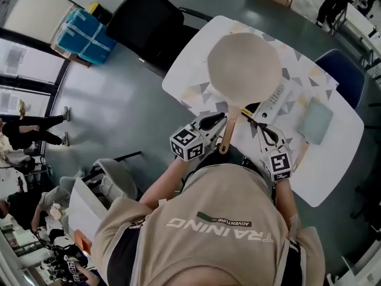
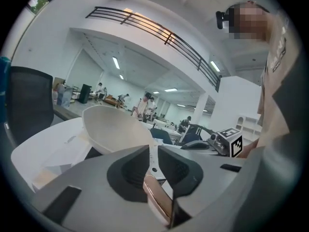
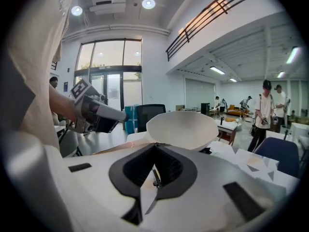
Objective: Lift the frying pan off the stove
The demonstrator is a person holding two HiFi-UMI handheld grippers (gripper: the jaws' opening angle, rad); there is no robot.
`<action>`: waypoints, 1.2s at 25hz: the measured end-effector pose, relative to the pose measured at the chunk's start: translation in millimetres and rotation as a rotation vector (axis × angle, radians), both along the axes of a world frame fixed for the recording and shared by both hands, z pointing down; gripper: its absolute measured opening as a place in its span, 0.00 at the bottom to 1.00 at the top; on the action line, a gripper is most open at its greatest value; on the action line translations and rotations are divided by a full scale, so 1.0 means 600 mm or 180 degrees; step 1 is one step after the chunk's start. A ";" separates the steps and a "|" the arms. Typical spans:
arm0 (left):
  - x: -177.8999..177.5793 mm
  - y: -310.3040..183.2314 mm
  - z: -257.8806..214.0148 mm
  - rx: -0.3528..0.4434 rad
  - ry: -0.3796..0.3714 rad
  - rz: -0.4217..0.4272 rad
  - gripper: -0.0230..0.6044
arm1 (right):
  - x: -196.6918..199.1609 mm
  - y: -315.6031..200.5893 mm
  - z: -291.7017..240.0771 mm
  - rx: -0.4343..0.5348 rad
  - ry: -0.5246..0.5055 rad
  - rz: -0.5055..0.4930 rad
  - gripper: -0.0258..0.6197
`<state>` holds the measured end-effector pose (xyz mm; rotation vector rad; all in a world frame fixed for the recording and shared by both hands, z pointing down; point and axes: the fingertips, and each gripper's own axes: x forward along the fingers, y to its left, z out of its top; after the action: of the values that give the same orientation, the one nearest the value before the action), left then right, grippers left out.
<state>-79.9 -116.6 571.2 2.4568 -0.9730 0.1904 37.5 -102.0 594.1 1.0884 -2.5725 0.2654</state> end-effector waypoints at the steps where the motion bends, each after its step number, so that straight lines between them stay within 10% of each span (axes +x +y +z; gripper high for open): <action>1: -0.003 -0.009 0.005 -0.0034 0.0007 0.0083 0.16 | -0.005 -0.010 -0.004 0.0004 0.0010 0.0062 0.05; 17: 0.010 -0.006 0.151 -0.1888 0.0747 0.0998 0.42 | 0.013 0.033 0.026 -0.0267 0.0244 0.1093 0.05; 23: 0.040 -0.015 0.151 -0.2559 0.1392 0.0870 0.45 | 0.008 0.041 0.042 -0.0281 0.0223 0.0856 0.05; 30: 0.084 -0.031 0.171 -0.2834 0.1486 0.0946 0.42 | -0.005 0.036 0.046 -0.0273 0.0144 0.0691 0.05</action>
<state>-29.4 -135.2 674.0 1.6753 -0.2188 0.1036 34.2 -80.6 621.6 1.3262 -2.3812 0.3950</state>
